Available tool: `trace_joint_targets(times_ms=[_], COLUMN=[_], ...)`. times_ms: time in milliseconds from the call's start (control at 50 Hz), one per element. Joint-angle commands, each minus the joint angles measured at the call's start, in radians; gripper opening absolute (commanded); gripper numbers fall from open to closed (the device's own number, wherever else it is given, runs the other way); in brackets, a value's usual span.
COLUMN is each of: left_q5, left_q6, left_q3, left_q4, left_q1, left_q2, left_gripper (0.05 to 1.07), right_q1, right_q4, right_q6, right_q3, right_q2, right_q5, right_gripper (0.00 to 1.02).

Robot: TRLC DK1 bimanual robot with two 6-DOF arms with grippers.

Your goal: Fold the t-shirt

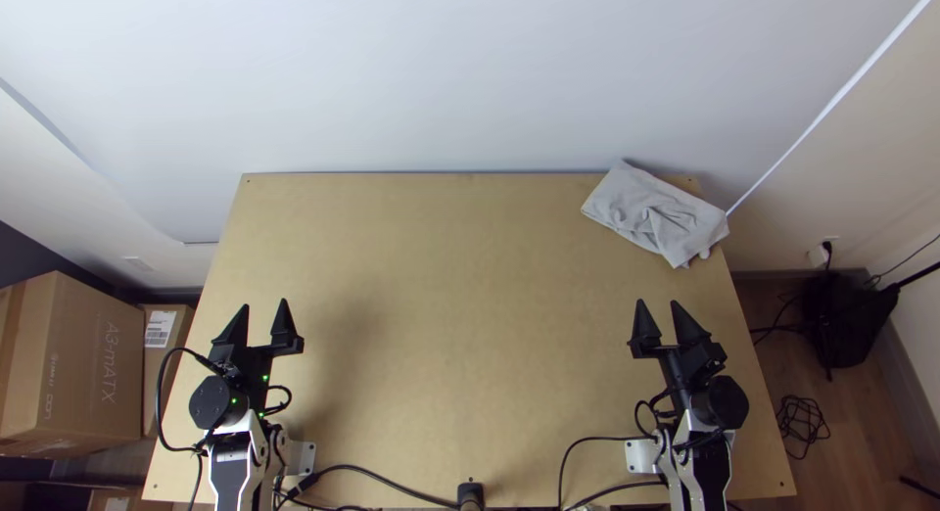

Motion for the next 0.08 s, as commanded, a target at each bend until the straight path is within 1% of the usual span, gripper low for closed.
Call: trace_joint_targets(times_ms=[0,60], left_q5=[-0.004,-0.004], left_q6=[0.0,0.001], left_q3=[-0.037,-0.037], left_q4=[-0.029,-0.029], left_q1=[0.005,0.005], left_q2=[-0.006,-0.006], left_gripper=[1.03,1.03], right_q1=[0.003,0.003], right_q4=[-0.008,-0.008], right_q6=[-0.006,-0.006], right_q3=[-0.006,-0.006], right_q2=[-0.002,-0.002], right_q5=[0.01,0.01], right_gripper=[0.99,0.99])
